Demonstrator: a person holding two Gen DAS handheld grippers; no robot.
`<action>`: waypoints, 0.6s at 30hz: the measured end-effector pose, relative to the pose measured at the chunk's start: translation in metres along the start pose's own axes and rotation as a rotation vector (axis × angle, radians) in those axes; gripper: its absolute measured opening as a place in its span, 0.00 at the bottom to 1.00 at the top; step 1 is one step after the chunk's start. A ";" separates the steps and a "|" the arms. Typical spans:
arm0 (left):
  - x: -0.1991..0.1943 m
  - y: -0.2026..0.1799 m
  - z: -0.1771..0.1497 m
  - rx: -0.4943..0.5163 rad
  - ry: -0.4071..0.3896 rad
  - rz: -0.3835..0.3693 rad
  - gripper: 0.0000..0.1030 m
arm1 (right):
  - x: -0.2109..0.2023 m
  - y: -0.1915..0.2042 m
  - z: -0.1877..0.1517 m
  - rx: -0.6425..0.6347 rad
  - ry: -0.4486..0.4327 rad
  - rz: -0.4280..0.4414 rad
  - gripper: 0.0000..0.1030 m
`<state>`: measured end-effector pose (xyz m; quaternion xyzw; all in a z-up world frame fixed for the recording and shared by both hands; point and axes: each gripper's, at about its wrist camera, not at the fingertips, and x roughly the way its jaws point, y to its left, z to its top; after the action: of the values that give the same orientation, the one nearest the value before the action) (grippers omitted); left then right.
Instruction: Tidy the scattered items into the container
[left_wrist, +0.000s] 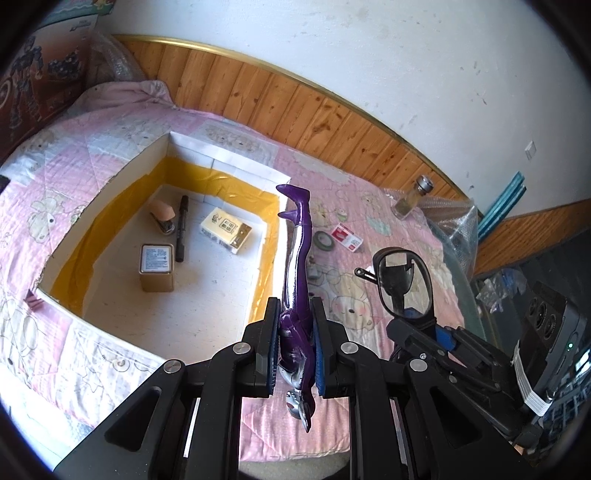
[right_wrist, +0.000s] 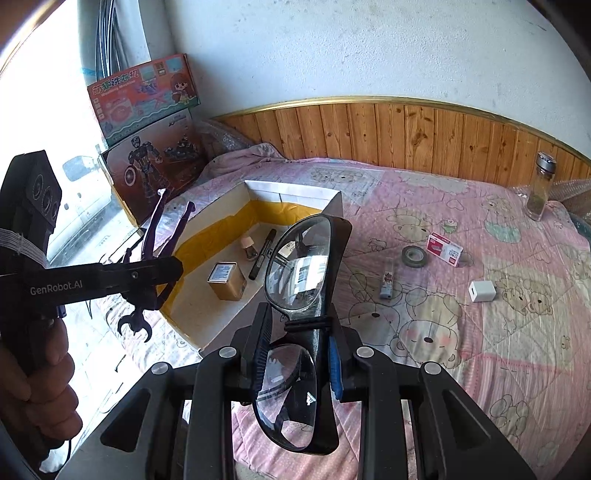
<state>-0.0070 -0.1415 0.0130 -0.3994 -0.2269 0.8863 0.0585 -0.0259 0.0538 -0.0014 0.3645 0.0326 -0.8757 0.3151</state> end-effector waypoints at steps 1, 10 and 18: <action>0.000 0.002 0.000 -0.003 0.000 0.003 0.15 | 0.001 0.001 0.002 -0.003 -0.001 0.002 0.28; -0.001 0.013 0.005 -0.021 -0.010 0.010 0.15 | 0.008 0.011 0.016 -0.031 -0.008 0.015 0.28; -0.004 0.026 0.010 -0.045 -0.020 0.016 0.15 | 0.014 0.019 0.024 -0.047 -0.010 0.030 0.28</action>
<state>-0.0094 -0.1696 0.0095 -0.3937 -0.2442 0.8853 0.0400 -0.0372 0.0247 0.0105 0.3530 0.0462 -0.8717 0.3369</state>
